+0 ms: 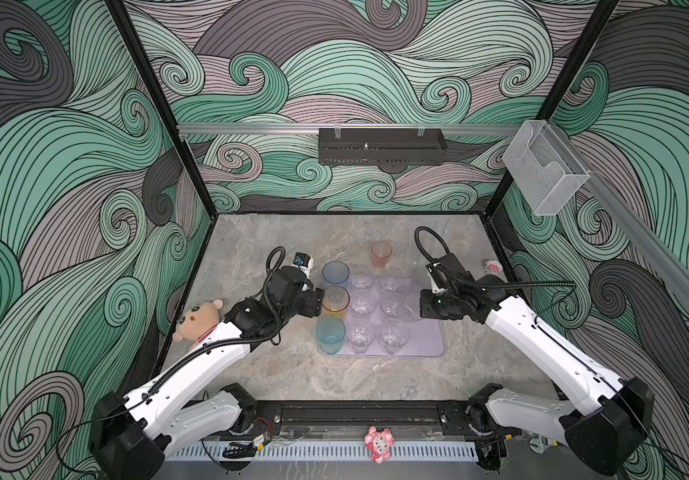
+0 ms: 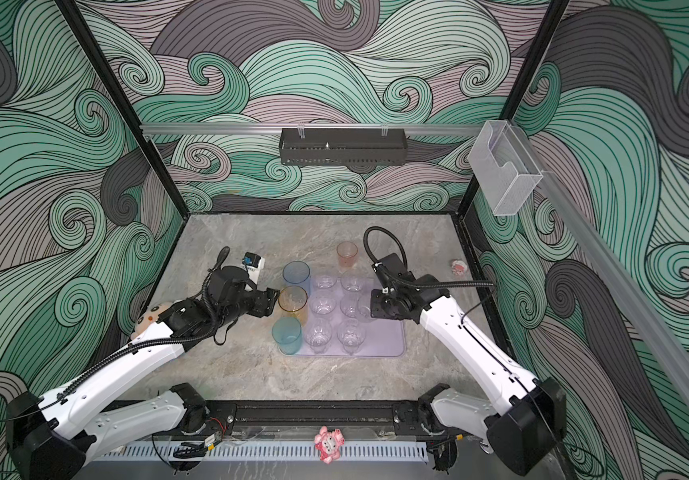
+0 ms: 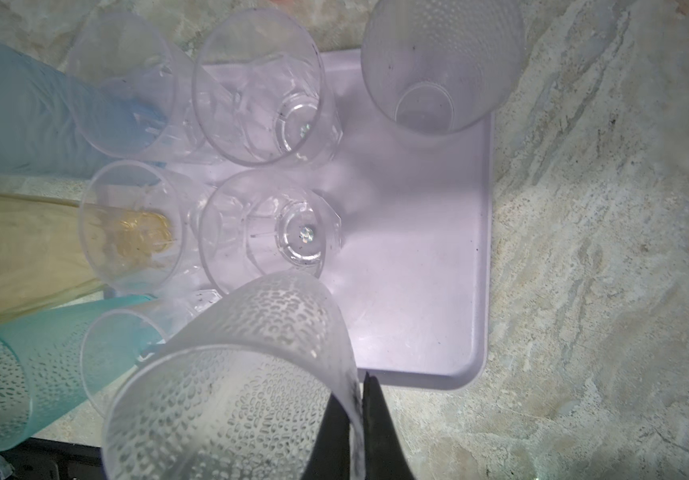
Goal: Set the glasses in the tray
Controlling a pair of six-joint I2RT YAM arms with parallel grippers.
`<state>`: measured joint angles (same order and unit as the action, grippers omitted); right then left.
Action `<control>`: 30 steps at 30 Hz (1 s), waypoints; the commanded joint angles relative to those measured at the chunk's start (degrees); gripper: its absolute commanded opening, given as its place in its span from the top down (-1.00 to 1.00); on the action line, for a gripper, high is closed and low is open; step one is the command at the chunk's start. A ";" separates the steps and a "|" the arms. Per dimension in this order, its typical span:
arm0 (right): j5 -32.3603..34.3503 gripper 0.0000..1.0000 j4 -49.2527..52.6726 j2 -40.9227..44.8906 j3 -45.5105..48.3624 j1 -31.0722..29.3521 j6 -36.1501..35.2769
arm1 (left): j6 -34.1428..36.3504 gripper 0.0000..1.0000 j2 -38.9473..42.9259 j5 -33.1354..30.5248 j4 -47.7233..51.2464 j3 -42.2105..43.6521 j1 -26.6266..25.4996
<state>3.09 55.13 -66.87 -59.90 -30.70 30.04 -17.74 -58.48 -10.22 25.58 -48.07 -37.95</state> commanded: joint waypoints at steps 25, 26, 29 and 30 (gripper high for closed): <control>9.32 0.97 -5.62 -10.94 2.41 9.22 -3.92 | 0.07 -0.52 1.13 -10.49 1.15 3.43 -5.45; 8.98 0.97 -6.29 -11.93 2.40 9.59 -4.10 | 0.19 -0.52 1.23 -11.05 1.12 3.58 -5.46; 7.90 0.96 -8.04 -14.41 2.24 10.30 -4.46 | 0.61 -0.53 1.44 -11.85 0.24 4.39 -5.40; 7.60 0.96 -8.52 -15.02 2.13 10.48 -4.47 | 0.65 -0.53 1.44 -12.00 -0.10 4.61 -5.38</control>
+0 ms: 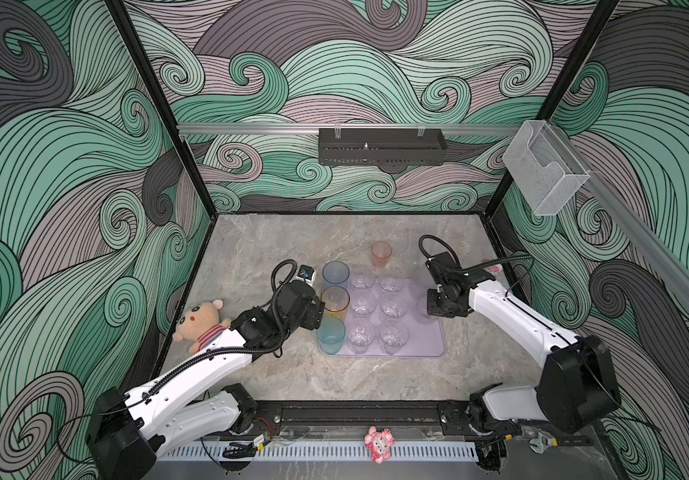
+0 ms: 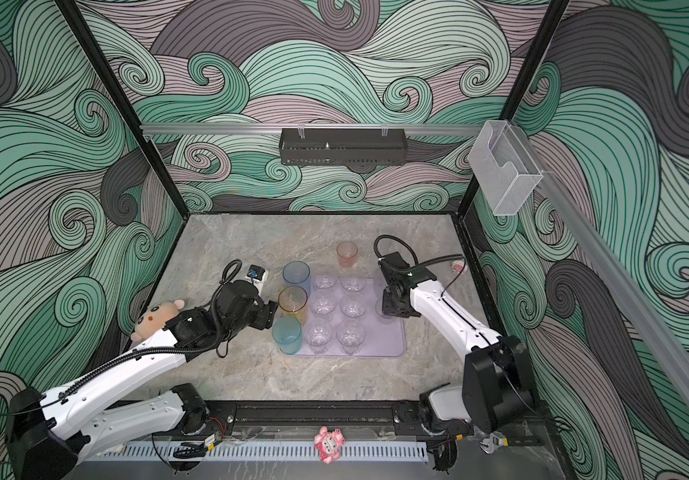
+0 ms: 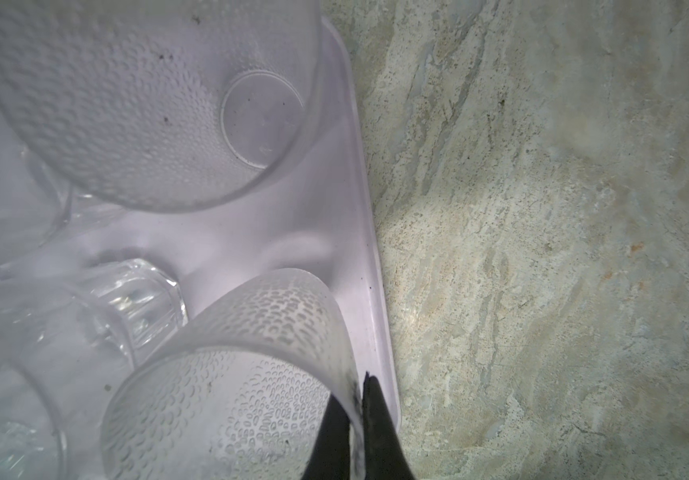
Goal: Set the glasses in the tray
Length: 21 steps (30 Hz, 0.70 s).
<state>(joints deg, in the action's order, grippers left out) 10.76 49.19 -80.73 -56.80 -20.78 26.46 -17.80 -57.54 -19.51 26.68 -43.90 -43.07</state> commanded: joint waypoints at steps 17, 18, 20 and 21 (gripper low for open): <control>0.10 0.81 -3.68 -7.70 -2.92 1.26 -2.13 | 1.52 -0.54 -2.00 -2.21 -2.52 -0.65 -0.26; -0.12 0.77 -3.66 -7.66 -3.02 1.26 -2.19 | 1.61 -0.54 -2.04 -2.21 -2.42 -0.76 -0.27; -0.35 0.70 -3.35 -7.25 -3.44 1.26 -2.09 | 1.67 -0.54 -2.00 -2.34 -2.33 -0.87 -0.22; -0.39 0.66 -3.04 -6.79 -3.73 1.26 -2.06 | 1.73 -0.54 -1.88 -2.38 -2.33 -0.85 -0.26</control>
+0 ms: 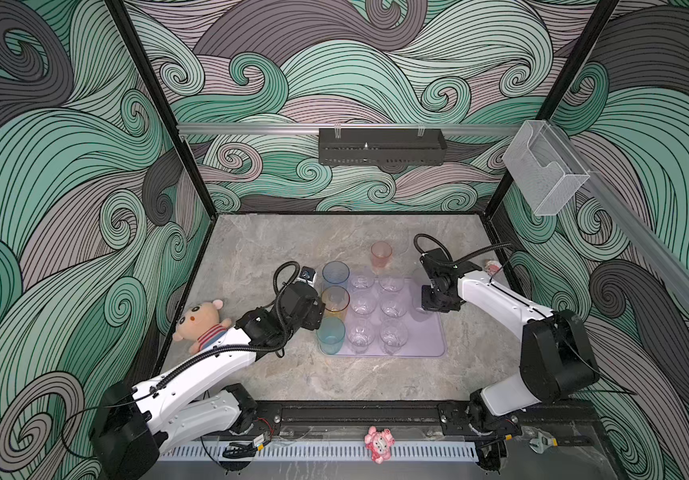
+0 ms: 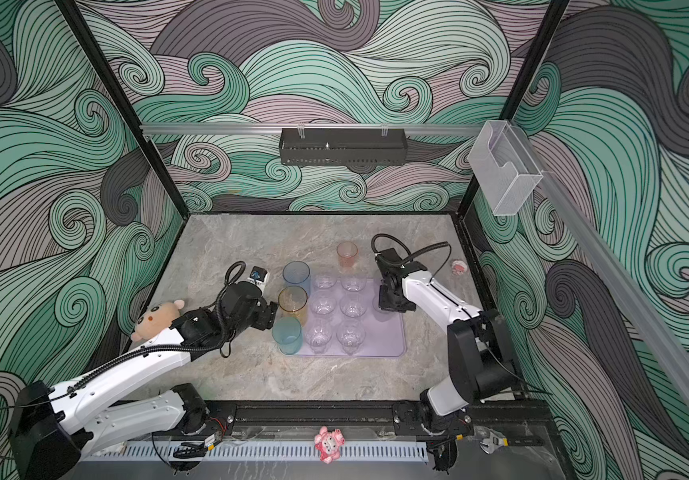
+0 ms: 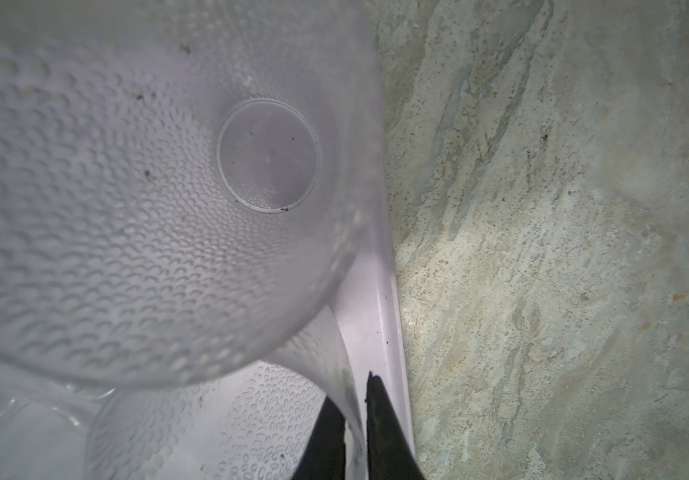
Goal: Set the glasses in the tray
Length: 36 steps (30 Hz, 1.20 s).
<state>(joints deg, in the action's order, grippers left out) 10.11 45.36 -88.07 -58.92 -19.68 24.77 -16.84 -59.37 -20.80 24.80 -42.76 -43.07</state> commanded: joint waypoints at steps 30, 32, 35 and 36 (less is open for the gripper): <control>-9.91 0.00 -3.31 -24.83 -40.55 -1.94 5.22 | -9.94 -0.59 -5.18 17.27 -0.78 -3.65 19.77; -9.91 0.00 -2.82 -27.72 -43.16 -1.86 5.36 | -10.49 -0.59 -6.28 18.85 -1.53 -3.73 21.10; -9.87 0.00 -2.79 -31.13 -45.81 -1.82 5.71 | -10.87 -0.58 -7.79 20.65 -1.81 -3.89 22.53; -9.76 0.01 -2.74 -32.47 -46.50 -1.80 5.69 | -10.93 -0.57 -8.13 20.99 -1.76 -3.95 22.91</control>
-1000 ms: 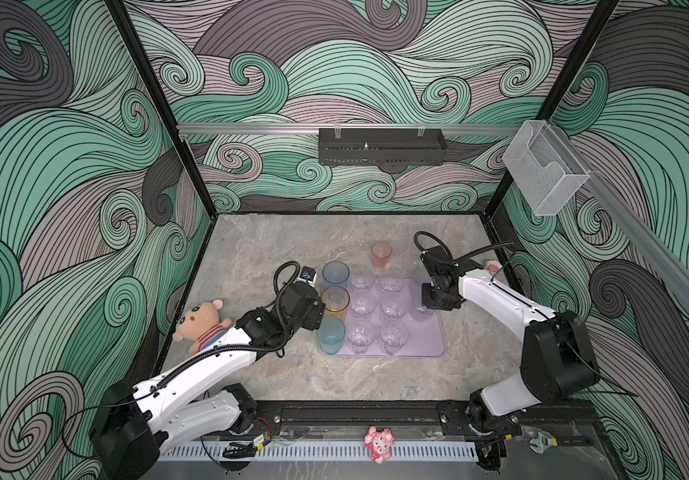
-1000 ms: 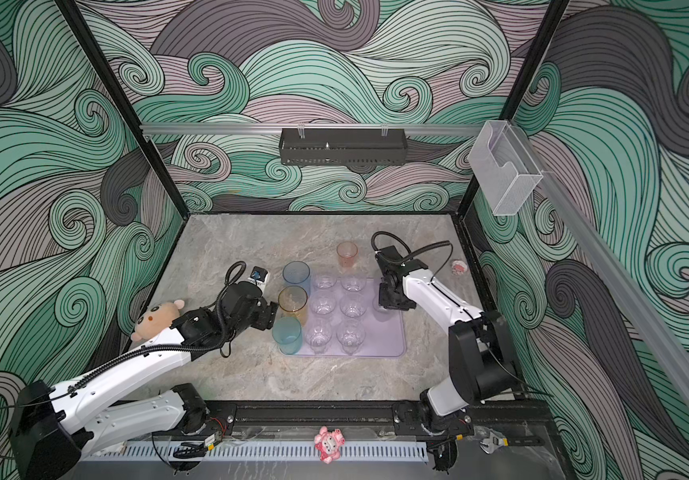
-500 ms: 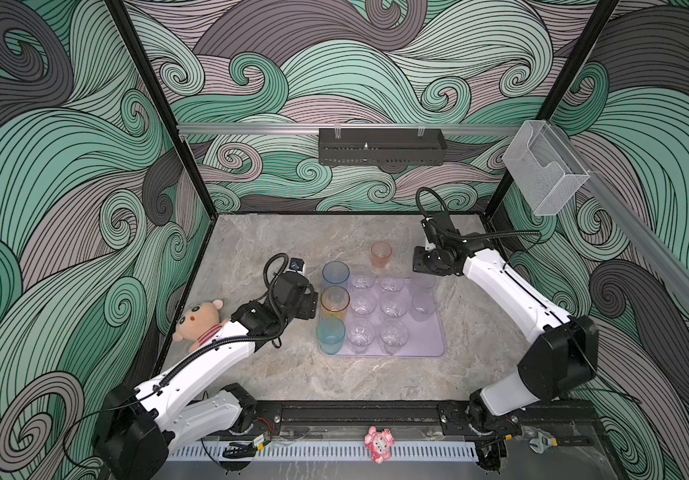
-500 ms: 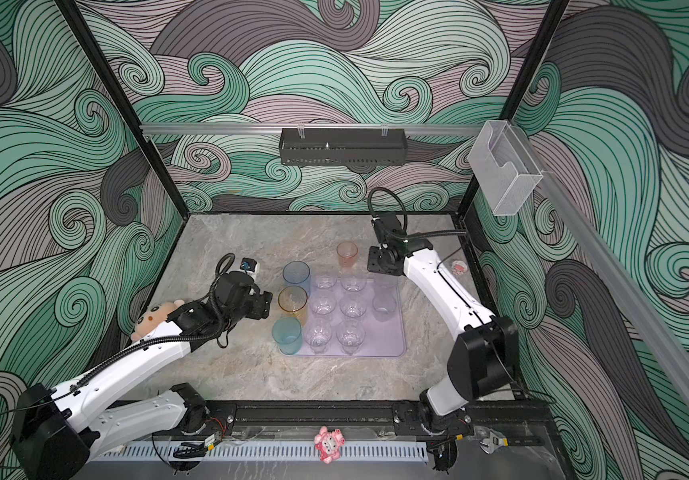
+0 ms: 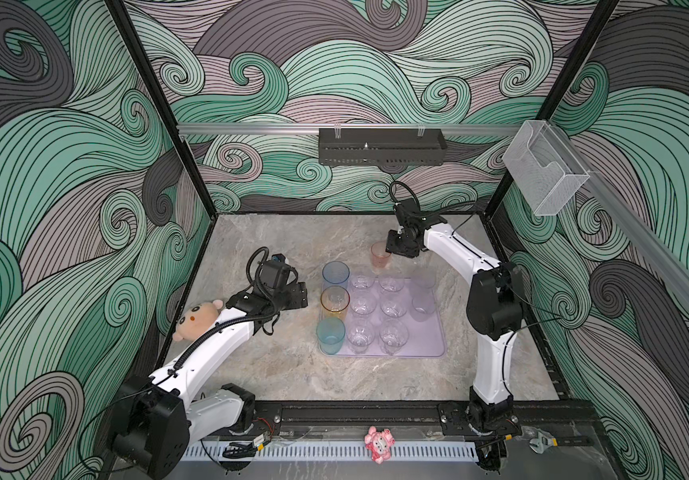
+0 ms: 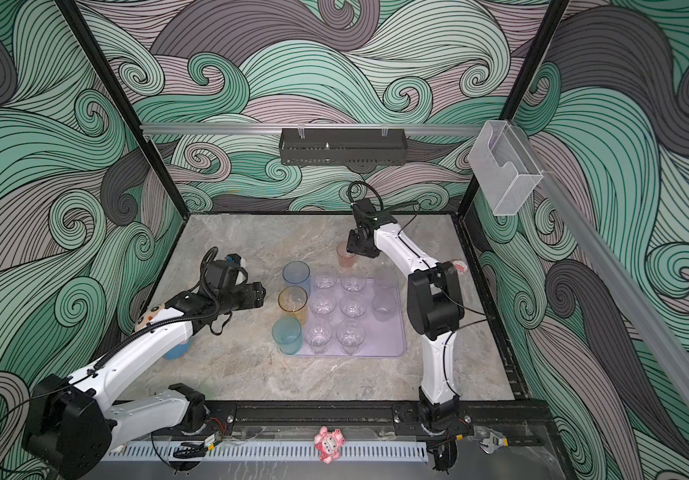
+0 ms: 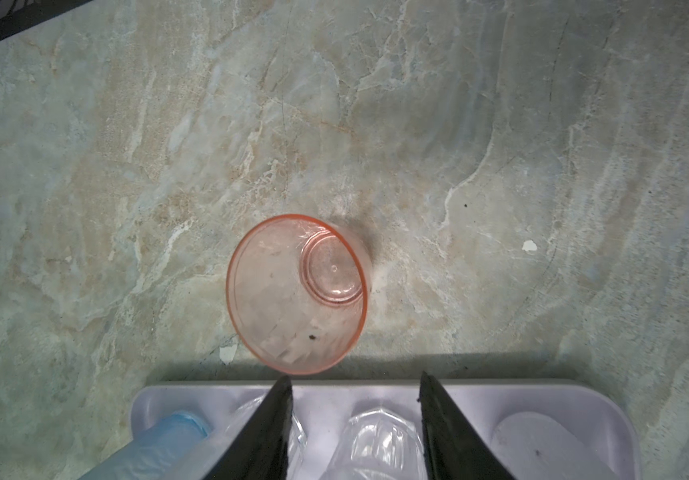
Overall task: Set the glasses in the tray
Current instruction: 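Raise the right gripper and lower it onto the pink cup beyond the tray, then close the right gripper on the pink cup and carry it toward the tray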
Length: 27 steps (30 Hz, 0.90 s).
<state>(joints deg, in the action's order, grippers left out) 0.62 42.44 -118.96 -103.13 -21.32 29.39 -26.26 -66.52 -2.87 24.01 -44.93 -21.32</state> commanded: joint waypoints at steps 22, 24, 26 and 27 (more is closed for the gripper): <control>-2.71 0.75 0.61 -6.68 -5.94 0.40 0.62 | -0.93 -0.53 -4.32 6.22 2.46 -4.50 2.84; -2.80 0.80 0.70 -5.19 -5.64 0.25 0.52 | -0.95 -0.53 -4.15 6.14 2.45 -4.43 2.78; -2.95 0.83 0.81 -3.54 -5.37 0.15 0.50 | -0.97 -0.53 -3.98 5.97 2.60 -4.39 2.81; -3.00 0.83 0.88 -2.45 -5.20 0.12 0.45 | -0.95 -0.52 -3.84 5.87 2.66 -4.34 2.82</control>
<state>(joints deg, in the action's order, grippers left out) -1.93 42.78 -126.85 -108.09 -20.99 30.39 -27.22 -70.70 2.61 24.97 -47.77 -18.87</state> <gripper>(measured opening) 0.092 0.764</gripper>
